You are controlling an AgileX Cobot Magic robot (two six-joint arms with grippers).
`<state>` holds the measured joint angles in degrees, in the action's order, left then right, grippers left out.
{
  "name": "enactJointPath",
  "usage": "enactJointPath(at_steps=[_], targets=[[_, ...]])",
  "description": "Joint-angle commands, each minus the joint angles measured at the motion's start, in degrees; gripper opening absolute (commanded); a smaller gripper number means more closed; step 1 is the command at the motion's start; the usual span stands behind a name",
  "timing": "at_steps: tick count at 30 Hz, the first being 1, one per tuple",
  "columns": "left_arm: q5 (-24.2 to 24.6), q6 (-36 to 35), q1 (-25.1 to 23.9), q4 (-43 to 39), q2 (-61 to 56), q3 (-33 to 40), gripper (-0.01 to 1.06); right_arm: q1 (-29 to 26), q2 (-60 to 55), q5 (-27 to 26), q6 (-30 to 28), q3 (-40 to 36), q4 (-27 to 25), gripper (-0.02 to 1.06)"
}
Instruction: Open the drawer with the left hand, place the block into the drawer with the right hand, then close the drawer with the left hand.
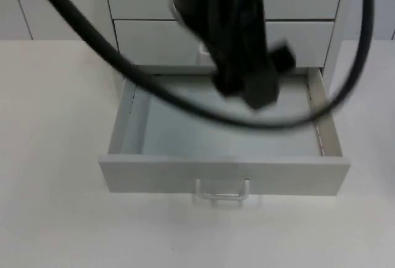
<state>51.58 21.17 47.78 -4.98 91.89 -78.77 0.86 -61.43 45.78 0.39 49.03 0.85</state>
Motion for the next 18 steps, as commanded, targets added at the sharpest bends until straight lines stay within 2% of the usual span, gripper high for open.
enactJointPath(at_steps=[1,3,4,9,10,14,15,18], targets=[[-0.28,-2.32,-1.70,-0.31,-3.54,0.22,1.05,-0.33,0.00,0.27,0.03,0.58,0.14,1.05],[0.52,-3.65,-4.67,-0.21,-6.49,0.22,1.05,-0.33,0.00,0.37,0.03,0.58,0.04,1.05],[0.52,-3.65,-4.67,-0.21,-6.49,0.22,1.05,-0.33,0.00,0.37,0.03,0.58,0.04,1.05],[3.20,-5.30,-15.51,2.08,-11.62,0.22,1.05,-0.33,0.00,0.87,0.03,0.58,-0.08,1.05],[3.20,-5.30,-15.51,2.08,-11.62,0.22,1.05,-0.33,0.00,0.87,0.03,0.58,-0.08,1.05],[5.78,-5.76,-26.10,4.98,-15.29,0.25,1.05,-0.33,0.00,0.87,0.03,0.58,-0.08,1.05],[5.78,-5.76,-26.10,4.98,-15.29,0.25,1.05,-0.33,0.00,0.87,0.03,0.58,-0.08,1.05],[7.00,-7.23,-34.56,6.13,-17.97,0.53,1.05,-0.33,0.00,0.87,0.03,0.58,-0.08,1.05]])
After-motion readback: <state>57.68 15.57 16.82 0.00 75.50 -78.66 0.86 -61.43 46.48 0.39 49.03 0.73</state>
